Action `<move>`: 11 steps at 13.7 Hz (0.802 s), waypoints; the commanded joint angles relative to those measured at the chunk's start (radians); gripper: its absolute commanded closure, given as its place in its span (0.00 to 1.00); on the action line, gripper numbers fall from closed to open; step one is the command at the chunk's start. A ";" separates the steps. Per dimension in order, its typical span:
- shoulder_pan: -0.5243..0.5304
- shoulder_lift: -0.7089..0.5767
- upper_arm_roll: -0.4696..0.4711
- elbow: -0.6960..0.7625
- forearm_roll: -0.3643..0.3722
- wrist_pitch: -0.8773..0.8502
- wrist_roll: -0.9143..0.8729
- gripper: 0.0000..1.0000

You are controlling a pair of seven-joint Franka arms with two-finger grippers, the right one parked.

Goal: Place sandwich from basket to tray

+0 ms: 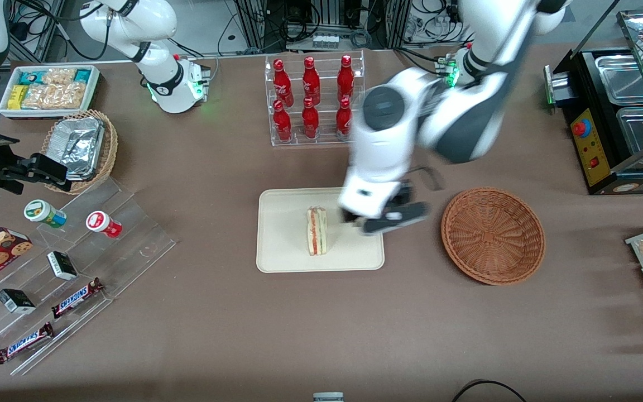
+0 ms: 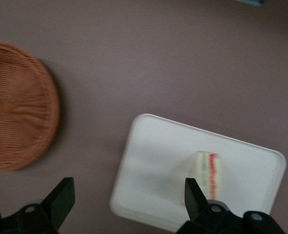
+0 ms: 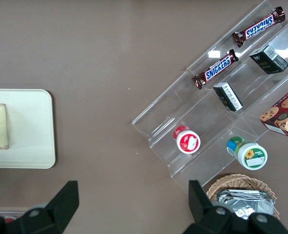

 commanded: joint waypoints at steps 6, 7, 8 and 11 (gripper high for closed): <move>0.318 -0.276 -0.008 -0.281 -0.085 -0.061 0.516 0.01; 0.339 -0.303 -0.005 -0.312 -0.087 -0.064 0.571 0.01; 0.379 -0.335 -0.005 -0.347 -0.090 -0.062 0.633 0.01; 0.468 -0.395 -0.004 -0.422 -0.119 -0.056 0.782 0.01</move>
